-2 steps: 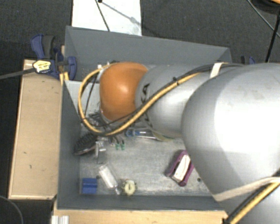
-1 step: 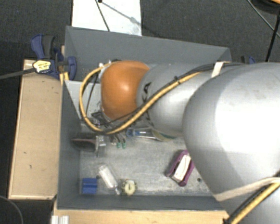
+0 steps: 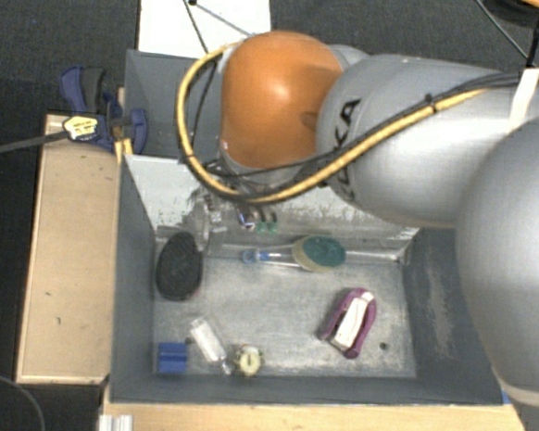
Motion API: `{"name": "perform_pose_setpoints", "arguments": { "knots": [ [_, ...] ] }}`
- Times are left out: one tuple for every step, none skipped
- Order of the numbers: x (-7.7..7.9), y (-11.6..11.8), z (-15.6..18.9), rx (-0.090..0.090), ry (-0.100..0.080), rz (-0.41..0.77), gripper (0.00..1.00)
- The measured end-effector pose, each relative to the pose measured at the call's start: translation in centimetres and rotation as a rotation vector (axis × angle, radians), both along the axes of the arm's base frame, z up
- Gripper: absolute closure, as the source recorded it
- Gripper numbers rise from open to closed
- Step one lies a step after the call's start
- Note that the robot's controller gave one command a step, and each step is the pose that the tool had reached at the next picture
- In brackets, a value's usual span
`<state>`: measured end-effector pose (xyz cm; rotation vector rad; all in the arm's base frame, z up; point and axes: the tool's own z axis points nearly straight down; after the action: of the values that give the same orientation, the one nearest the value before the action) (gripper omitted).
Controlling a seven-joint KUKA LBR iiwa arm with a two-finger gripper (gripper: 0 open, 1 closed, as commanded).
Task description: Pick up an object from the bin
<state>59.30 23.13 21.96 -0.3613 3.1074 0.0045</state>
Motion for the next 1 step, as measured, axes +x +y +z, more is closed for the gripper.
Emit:
{"name": "perform_pose_setpoints", "arguments": {
  "knots": [
    [-2.20, 1.78, -5.69, -0.006, 0.013, 0.294, 1.00]
  ]
}}
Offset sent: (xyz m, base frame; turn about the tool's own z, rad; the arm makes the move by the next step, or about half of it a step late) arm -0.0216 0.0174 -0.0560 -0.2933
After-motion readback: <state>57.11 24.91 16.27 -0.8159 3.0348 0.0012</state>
